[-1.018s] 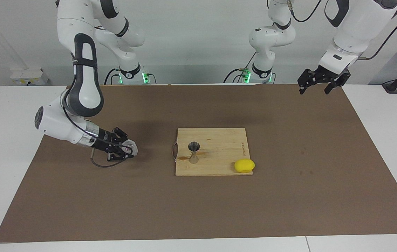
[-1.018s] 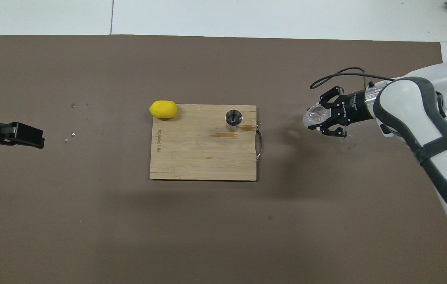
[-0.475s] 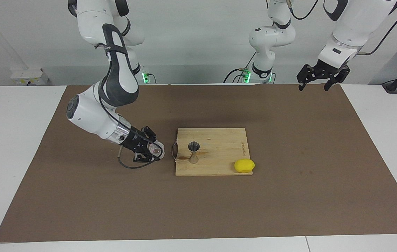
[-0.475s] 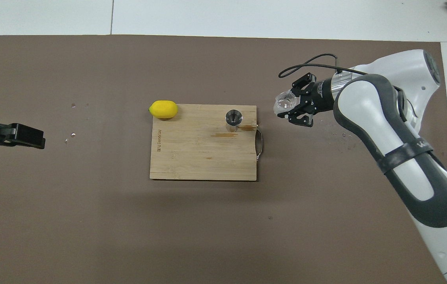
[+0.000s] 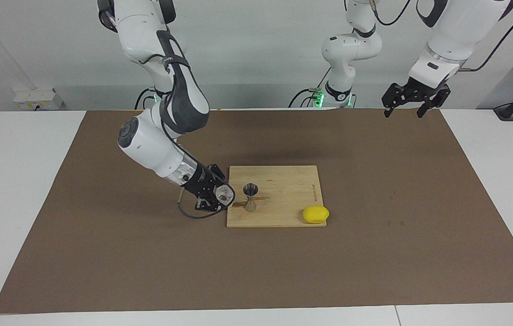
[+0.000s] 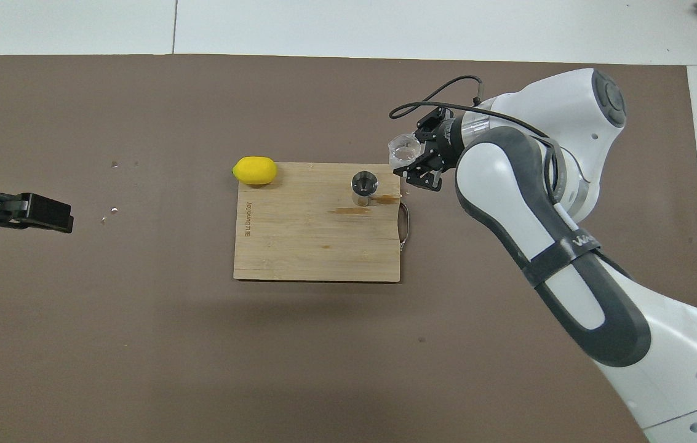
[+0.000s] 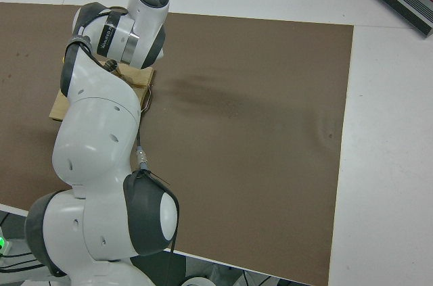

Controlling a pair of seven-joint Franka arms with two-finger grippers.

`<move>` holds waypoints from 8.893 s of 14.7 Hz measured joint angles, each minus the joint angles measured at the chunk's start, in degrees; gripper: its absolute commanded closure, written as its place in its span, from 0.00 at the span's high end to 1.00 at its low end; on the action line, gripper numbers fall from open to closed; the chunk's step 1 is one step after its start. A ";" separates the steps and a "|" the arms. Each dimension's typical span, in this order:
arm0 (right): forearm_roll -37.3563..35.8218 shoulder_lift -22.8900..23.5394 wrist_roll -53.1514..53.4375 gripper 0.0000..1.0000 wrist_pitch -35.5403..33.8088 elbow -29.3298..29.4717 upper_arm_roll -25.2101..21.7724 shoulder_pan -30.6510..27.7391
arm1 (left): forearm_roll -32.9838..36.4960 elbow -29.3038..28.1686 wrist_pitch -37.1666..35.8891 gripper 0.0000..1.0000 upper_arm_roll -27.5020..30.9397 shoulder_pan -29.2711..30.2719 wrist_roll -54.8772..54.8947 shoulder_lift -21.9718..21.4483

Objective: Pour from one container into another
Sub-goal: 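Lift the glass cup with the right gripper over the metal cup, then tilt the glass cup with the right gripper above the metal cup, then carry the glass cup with the right gripper back to its spot, then lower the glass cup onto the table and open the right gripper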

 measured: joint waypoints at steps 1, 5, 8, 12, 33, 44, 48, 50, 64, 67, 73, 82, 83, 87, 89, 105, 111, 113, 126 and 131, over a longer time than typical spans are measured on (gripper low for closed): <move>-1.82 0.30 0.38 0.00 0.01 0.65 0.00 0.56 | 0.00 0.00 0.00 1.00 0.02 0.00 0.00 0.00; -10.90 0.80 0.52 0.00 -0.13 1.88 0.03 2.77 | 0.00 0.00 0.00 1.00 0.02 0.00 0.00 0.00; -18.59 0.91 0.53 0.00 -2.56 3.15 0.09 4.72 | 0.00 0.00 0.00 1.00 0.02 0.00 0.00 0.00; -25.64 0.92 0.55 0.00 -4.69 4.99 0.09 5.98 | 0.00 -0.01 0.00 1.00 -0.03 0.00 0.00 0.00; -46.33 0.99 -4.83 0.00 -6.78 6.17 0.56 12.00 | -0.05 -0.79 -0.05 1.00 2.30 -2.17 0.00 -0.17; -50.00 0.99 -7.51 0.00 -6.78 5.66 0.58 12.97 | -0.05 -0.79 -0.10 1.00 2.36 -2.17 0.00 -0.62; -52.06 0.99 -7.51 0.00 -5.93 5.66 0.58 13.13 | -0.05 -0.79 -0.10 1.00 2.37 -2.17 0.00 -0.62; -53.59 0.99 -7.51 0.00 -5.44 5.66 0.58 13.23 | -0.05 -0.79 -0.10 1.00 2.37 -2.17 0.00 -0.62; -55.68 0.94 -7.50 0.00 -4.54 5.66 0.42 13.46 | -0.05 -0.79 -0.10 1.00 2.38 -2.17 0.00 -0.62; -51.50 0.87 -7.50 0.00 -4.63 5.68 0.34 12.71 | -0.05 -0.79 -0.11 1.00 2.38 -2.17 0.00 -0.62; -44.81 0.78 -7.50 0.00 -5.95 5.72 0.30 9.97 | -0.05 -0.79 -0.11 1.00 2.38 -2.17 0.00 -0.62; -28.13 0.70 -8.54 0.00 -10.18 4.81 0.22 -0.08 | -0.05 -0.79 -0.11 1.00 2.38 -2.17 0.00 -0.62; -25.95 0.59 -10.19 0.00 -10.18 3.91 0.20 -1.72 | -0.05 -0.79 -0.11 1.00 2.38 -2.17 0.00 -0.62; -16.82 -1.03 -21.31 0.00 -9.79 -2.75 0.07 -9.53 | -0.05 -0.79 -0.11 1.00 2.39 -2.17 0.00 -0.62; -12.23 -1.95 -27.12 0.00 -9.60 -6.24 -0.02 -13.71 | -0.05 -0.79 -0.11 1.00 2.39 -2.17 0.00 -0.62; -1.29 -1.29 -50.83 0.72 -6.97 -18.10 -0.06 -27.38 | -0.05 -0.79 -0.11 1.00 2.39 -2.17 0.00 -0.62; -1.10 -1.49 -54.57 0.99 -6.58 -19.48 -0.06 -27.70 | -0.05 -0.79 -0.11 1.00 2.39 -2.17 0.00 -0.62; -1.10 -1.56 -54.64 0.99 -6.34 -19.49 -0.06 -27.73 | -0.05 -0.79 -0.11 1.00 2.39 -2.17 0.00 -0.62; -9.92 -11.74 -54.88 0.99 -5.79 -19.35 0.49 -26.25 | -0.05 -0.79 -0.11 1.00 2.39 -2.17 0.00 -0.62; -18.23 -15.44 -59.59 0.99 -9.14 -19.37 0.65 -22.12 | -0.05 -0.79 -0.11 1.00 2.39 -2.17 0.00 -0.62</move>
